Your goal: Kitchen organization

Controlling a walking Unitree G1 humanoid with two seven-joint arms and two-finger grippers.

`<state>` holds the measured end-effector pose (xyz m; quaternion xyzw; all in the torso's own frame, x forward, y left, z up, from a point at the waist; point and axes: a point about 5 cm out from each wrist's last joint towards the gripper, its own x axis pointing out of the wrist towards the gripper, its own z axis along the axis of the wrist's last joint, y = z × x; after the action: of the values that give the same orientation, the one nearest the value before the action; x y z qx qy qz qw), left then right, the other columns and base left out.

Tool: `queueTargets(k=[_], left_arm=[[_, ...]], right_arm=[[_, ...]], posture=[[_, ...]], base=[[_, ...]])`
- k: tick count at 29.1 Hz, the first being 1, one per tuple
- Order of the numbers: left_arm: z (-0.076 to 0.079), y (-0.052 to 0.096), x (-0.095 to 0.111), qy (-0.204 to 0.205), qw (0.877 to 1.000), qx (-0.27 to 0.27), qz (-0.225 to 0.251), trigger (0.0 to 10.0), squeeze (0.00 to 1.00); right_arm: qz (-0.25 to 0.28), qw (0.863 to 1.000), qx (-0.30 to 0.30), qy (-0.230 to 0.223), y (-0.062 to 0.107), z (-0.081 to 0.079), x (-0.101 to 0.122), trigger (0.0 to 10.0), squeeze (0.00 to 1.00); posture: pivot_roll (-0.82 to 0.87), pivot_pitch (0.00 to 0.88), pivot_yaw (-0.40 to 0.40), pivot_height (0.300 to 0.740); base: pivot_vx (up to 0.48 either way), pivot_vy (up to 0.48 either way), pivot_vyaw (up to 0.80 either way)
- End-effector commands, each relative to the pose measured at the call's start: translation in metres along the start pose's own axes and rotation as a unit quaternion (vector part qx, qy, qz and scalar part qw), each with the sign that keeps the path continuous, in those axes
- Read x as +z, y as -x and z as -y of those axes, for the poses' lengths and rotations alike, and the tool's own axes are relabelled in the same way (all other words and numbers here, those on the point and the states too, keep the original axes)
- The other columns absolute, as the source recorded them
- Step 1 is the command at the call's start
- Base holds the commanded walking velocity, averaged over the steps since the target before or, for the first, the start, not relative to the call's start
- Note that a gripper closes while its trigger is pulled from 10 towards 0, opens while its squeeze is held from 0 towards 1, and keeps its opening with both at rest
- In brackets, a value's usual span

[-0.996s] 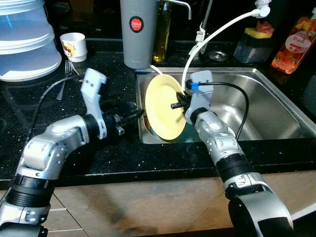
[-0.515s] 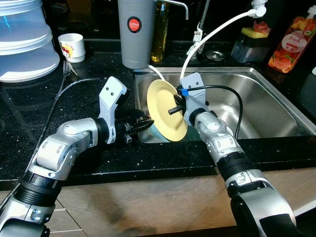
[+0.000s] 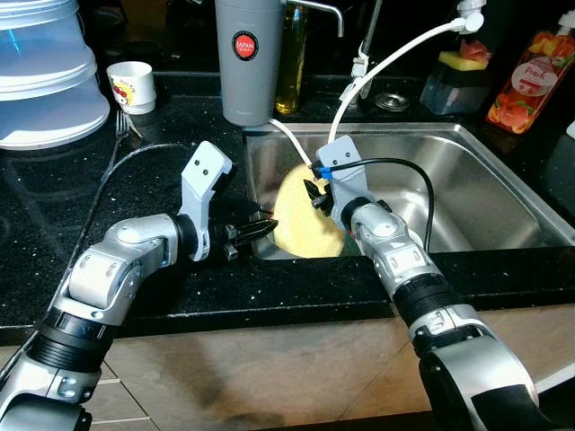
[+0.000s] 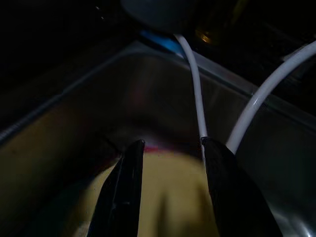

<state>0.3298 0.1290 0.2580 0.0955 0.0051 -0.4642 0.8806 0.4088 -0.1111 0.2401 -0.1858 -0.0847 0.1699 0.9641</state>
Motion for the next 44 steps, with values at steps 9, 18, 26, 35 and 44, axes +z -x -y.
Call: queueTargets(k=[9, 18, 26, 35, 44], left_arm=[[-0.055, 0.012, 0.016, -0.022, 0.975, 0.221, 0.001, 10.0, 0.0], [-0.125, 0.079, 0.021, -0.018, 0.865, 0.5, -0.04, 10.0, 1.0], [-0.141, 0.088, 0.014, -0.069, 0.847, 0.52, -0.083, 10.0, 0.0], [-0.141, 0.065, 0.022, -0.164, 0.87, 0.454, -0.099, 10.0, 0.0], [-0.139, 0.057, 0.018, -0.179, 0.885, 0.416, -0.108, 10.0, 0.0]], right_arm=[[0.119, 0.989, -0.081, -0.025, 0.002, 0.026, 0.039, 10.0, 0.0], [0.195, 0.971, 0.064, -0.121, 0.002, -0.013, 0.07, 10.0, 0.0], [0.212, 0.956, 0.13, -0.153, 0.006, -0.045, 0.075, 10.0, 0.0], [0.219, 0.949, 0.151, -0.168, 0.012, -0.055, 0.085, 10.0, 0.0], [0.216, 0.947, 0.164, -0.169, 0.018, -0.063, 0.087, 10.0, 0.0]], posture=[[0.04, 0.137, -0.029, 0.74], [0.04, 0.144, -0.028, 0.74], [0.05, 0.146, -0.032, 0.74], [0.04, 0.177, -0.026, 0.74], [0.04, 0.216, -0.023, 0.74]], base=[[0.0, 0.0, 0.0], [0.0, 0.0, 0.0], [0.0, 0.0, 0.0], [0.0, 0.0, 0.0], [0.0, 0.0, 0.0]])
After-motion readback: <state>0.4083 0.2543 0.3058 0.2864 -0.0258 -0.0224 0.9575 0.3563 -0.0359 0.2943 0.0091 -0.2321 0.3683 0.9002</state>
